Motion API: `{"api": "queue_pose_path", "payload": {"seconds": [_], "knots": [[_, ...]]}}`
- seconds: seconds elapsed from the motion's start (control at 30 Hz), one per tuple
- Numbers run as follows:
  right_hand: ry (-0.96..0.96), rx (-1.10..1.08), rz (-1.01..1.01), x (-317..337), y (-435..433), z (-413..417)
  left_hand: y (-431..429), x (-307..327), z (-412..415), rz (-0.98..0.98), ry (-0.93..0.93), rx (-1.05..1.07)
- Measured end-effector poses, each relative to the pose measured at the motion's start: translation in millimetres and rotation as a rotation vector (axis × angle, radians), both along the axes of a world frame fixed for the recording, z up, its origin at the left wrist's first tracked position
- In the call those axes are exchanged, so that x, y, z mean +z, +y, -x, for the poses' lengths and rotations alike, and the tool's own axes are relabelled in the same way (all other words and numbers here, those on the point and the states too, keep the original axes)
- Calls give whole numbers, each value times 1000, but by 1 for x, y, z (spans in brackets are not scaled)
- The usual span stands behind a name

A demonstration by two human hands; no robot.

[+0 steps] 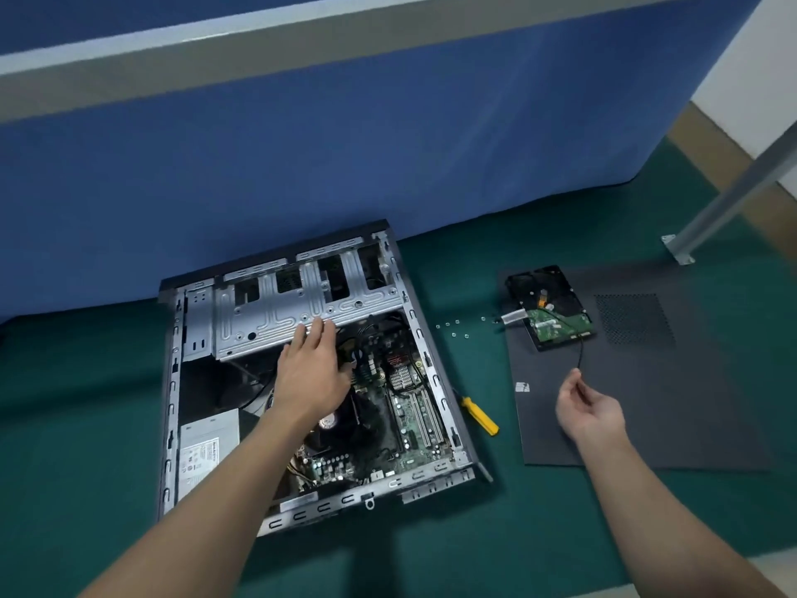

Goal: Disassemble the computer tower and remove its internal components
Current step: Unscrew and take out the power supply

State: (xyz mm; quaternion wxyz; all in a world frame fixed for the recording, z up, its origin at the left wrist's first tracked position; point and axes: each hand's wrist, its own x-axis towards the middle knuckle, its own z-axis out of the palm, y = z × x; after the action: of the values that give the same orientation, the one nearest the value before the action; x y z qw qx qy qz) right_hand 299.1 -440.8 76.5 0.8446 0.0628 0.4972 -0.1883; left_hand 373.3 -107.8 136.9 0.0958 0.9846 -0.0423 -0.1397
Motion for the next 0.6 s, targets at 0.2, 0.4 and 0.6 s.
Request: {"api": "queue_pose_path", "payload": {"seconds": [0.2, 0.4, 0.6], "knots": [[75, -5, 57, -9, 9, -3, 19, -3, 2, 62, -13, -8], [320, 402, 636, 36, 66, -29, 57, -5, 5, -20, -36, 59], [-186, 1259, 2080, 83, 178, -24, 82, -1, 24, -62, -143, 2]]}}
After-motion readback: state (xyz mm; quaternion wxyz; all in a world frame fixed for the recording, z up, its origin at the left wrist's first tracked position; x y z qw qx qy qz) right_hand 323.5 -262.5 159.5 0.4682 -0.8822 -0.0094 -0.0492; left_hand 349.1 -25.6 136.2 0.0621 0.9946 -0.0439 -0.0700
